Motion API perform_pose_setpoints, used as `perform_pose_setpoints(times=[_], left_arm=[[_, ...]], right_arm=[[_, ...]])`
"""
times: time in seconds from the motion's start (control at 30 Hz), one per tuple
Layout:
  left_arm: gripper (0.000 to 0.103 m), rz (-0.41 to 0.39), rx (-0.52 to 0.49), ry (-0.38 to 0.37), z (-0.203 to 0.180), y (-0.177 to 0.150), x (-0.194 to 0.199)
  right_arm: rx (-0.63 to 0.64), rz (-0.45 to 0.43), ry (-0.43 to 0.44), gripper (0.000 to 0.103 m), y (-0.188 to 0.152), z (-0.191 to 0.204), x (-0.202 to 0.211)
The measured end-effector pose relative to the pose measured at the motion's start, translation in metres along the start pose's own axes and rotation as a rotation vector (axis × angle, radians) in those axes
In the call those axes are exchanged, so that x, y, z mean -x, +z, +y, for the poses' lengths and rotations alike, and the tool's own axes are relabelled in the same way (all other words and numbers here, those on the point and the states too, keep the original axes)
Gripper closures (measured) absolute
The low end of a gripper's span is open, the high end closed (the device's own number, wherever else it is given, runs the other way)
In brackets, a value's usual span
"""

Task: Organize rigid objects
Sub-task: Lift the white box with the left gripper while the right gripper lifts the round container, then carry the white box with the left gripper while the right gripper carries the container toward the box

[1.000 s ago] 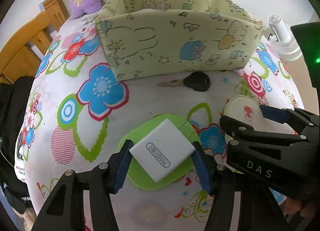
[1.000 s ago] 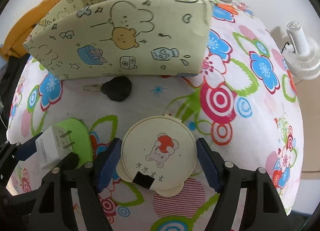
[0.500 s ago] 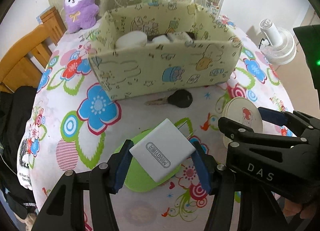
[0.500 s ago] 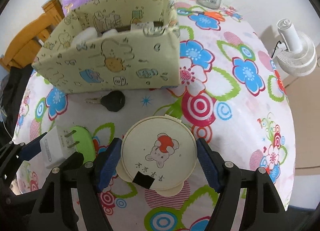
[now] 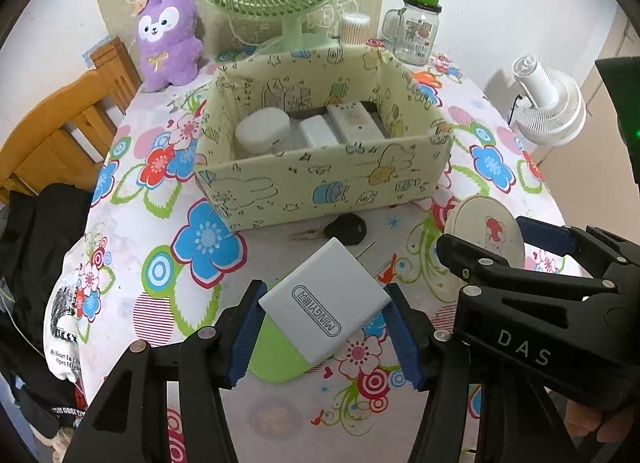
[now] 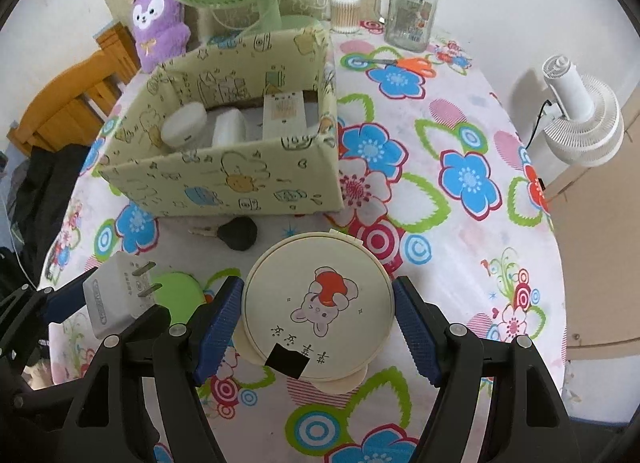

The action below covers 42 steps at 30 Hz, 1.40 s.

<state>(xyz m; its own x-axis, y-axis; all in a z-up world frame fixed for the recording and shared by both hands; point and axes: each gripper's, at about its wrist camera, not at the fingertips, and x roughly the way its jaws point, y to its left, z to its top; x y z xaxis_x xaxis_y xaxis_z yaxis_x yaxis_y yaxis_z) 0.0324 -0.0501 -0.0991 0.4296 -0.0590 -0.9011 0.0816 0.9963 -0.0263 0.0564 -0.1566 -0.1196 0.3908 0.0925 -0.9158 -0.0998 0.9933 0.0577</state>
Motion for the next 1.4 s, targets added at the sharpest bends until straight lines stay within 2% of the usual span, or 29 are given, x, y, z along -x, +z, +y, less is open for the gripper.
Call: perform_pose_setpoints(times=[0.6,1.4], left_arm=[[0.042,-0.068,0.009,0.035,-0.001,0.017,0.043],[0.042,-0.103,0.002,0.032,0.015,0.041,0.05]], right_arm=[[0.019,-0.078,0.008,0.027,0.019,0.004,0.047],[0.033,-0.123,0.0,0.026,0.044,0.018,0.063]])
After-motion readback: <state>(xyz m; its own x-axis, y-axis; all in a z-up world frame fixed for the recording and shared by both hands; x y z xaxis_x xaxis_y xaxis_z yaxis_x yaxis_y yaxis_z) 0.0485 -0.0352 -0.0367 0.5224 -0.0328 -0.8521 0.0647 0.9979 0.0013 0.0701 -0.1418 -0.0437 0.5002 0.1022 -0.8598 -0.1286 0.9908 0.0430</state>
